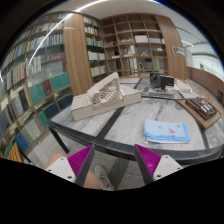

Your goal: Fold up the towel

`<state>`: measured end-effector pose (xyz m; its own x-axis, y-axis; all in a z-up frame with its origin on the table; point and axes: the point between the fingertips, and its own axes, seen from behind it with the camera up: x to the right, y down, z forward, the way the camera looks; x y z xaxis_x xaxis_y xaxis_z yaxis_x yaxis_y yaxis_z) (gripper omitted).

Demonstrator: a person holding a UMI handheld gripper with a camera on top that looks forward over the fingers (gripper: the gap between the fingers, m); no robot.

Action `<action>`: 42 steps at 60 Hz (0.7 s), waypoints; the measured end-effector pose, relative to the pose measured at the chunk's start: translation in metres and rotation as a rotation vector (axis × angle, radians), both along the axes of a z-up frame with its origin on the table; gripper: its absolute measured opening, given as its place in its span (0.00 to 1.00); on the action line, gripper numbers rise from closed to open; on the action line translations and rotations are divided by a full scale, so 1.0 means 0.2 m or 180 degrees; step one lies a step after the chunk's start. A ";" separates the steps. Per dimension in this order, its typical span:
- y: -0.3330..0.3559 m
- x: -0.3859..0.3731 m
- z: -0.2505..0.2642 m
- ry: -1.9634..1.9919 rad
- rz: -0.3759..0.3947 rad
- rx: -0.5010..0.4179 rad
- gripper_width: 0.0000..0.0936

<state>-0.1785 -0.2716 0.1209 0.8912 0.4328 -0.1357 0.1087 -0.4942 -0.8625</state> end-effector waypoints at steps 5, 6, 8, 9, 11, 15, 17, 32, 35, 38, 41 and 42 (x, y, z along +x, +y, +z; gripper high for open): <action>0.10 0.05 -0.07 -0.0045 -0.0100 -0.0049 0.88; 0.12 0.06 -0.09 -0.0054 -0.0118 -0.0054 0.88; 0.17 0.08 -0.12 -0.0067 -0.0146 -0.0062 0.88; 0.19 0.08 -0.13 -0.0072 -0.0162 -0.0068 0.88; 0.24 0.10 -0.16 -0.0080 -0.0190 -0.0082 0.88; 0.31 0.13 -0.19 -0.0116 -0.0236 -0.0089 0.88; 0.37 0.14 -0.21 -0.0151 -0.0259 -0.0063 0.88; 0.85 0.34 -0.36 -0.0586 -0.0507 0.0043 0.87; 0.92 0.35 -0.41 -0.0651 -0.0516 0.0003 0.87; 0.97 0.34 -0.47 -0.0697 -0.0482 -0.0037 0.87; 1.03 0.34 -0.53 -0.0769 -0.0473 -0.0040 0.87; 1.04 0.35 -0.54 -0.0787 -0.0467 -0.0048 0.87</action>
